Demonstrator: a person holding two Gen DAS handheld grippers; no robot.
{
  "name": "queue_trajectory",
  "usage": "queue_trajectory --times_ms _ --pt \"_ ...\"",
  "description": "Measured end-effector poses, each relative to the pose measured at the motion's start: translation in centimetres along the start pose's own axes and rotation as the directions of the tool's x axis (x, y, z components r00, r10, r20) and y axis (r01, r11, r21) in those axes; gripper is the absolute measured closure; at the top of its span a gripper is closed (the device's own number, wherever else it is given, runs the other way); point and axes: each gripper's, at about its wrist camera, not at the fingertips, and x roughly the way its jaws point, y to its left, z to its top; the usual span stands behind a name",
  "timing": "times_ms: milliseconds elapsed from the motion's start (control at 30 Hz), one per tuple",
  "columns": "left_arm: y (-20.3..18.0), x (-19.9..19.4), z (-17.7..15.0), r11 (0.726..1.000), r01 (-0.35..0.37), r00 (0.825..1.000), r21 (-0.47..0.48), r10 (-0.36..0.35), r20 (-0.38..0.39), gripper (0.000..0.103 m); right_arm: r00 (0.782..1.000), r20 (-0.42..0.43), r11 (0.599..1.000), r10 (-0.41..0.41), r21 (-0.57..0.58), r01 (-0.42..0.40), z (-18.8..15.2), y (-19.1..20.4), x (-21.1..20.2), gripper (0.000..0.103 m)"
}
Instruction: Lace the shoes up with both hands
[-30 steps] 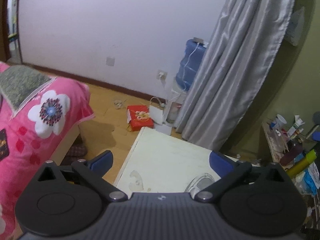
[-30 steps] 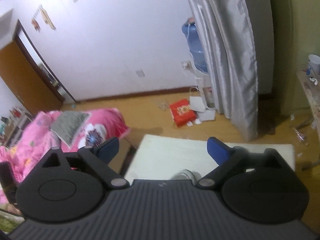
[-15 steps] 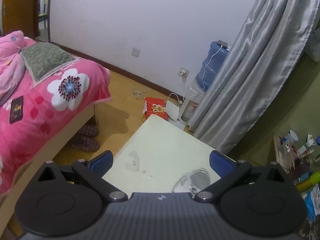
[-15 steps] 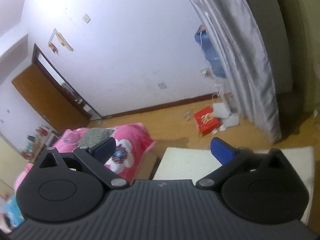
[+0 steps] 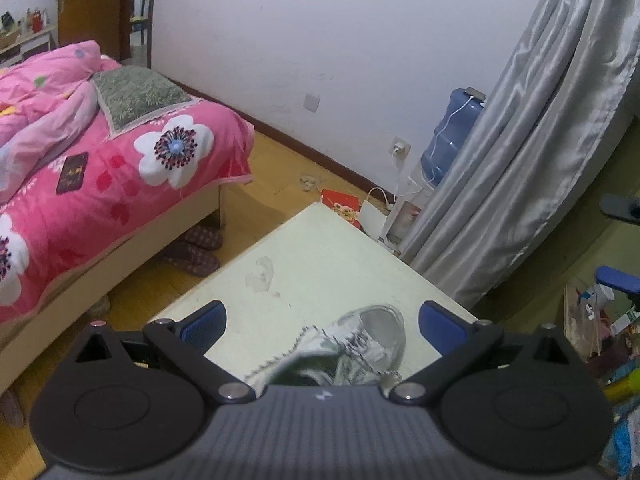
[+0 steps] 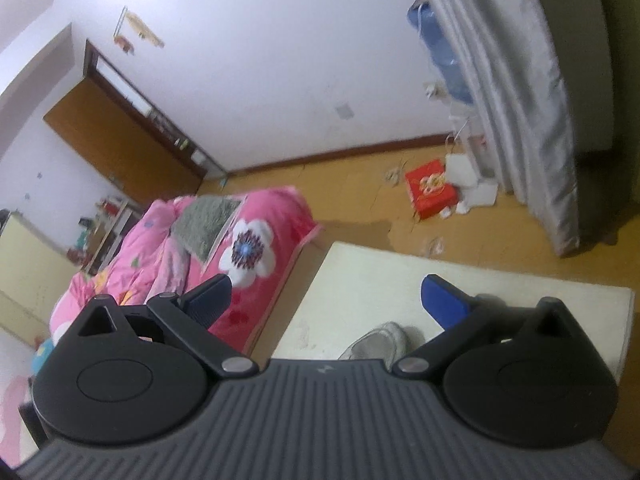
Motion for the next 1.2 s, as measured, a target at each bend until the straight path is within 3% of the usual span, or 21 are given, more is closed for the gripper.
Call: queue_trajectory --times_ms 333,467,600,667,700,800,867,933,967,1067,1200 --pt "0.0 -1.4 -1.3 0.999 -0.039 0.998 -0.007 0.039 0.04 0.0 0.99 -0.082 0.992 0.119 -0.024 -0.121 0.7 0.9 2.9 0.001" --pt "1.4 -0.8 -3.3 0.997 -0.065 0.998 -0.039 0.065 0.015 0.0 0.966 -0.186 0.97 0.178 -0.13 -0.203 -1.0 0.2 4.8 0.001" --pt "3.5 0.2 -6.2 0.99 -0.114 0.993 -0.083 0.114 -0.013 0.0 0.946 -0.316 0.907 0.075 -0.372 -0.197 -4.8 0.6 7.0 0.002" --pt "4.6 0.6 -7.9 0.979 -0.171 0.985 -0.109 0.17 -0.011 0.001 0.917 -0.397 0.809 0.025 -0.53 -0.252 -7.4 1.5 8.4 0.003" --pt "5.1 0.8 -8.7 0.972 -0.202 0.979 -0.12 0.204 -0.003 0.001 0.904 -0.427 0.742 0.003 -0.606 -0.289 -8.9 2.0 9.0 0.003" --pt "6.6 1.4 -10.9 0.952 -0.276 0.961 -0.134 0.278 -0.004 0.001 0.864 -0.501 0.46 -0.059 -0.782 -0.422 -14.3 3.3 10.6 0.007" --pt "7.5 2.0 -12.0 0.941 -0.307 0.951 -0.14 0.307 -0.022 0.001 0.829 -0.551 0.283 -0.095 -0.813 -0.509 -17.5 3.6 11.9 0.012" --pt "8.4 2.5 -13.0 0.93 -0.337 0.941 -0.148 0.335 -0.04 0.001 0.788 -0.599 0.114 -0.139 -0.8 -0.588 -20.5 3.8 13.2 0.024" --pt "8.7 2.6 -13.3 0.926 -0.345 0.938 -0.156 0.343 -0.044 0.001 0.774 -0.613 0.062 -0.158 -0.788 -0.612 -21.4 3.6 13.6 0.031" --pt "9.4 2.8 -14.2 0.915 -0.362 0.932 -0.178 0.359 -0.047 0.002 0.728 -0.654 -0.023 -0.207 -0.741 -0.671 -22.9 3.3 14.9 0.046" --pt "10.1 2.7 -14.4 0.903 -0.365 0.929 -0.225 0.368 -0.031 0.002 0.658 -0.707 -0.056 -0.258 -0.669 -0.741 -23.7 3.0 16.1 0.06"
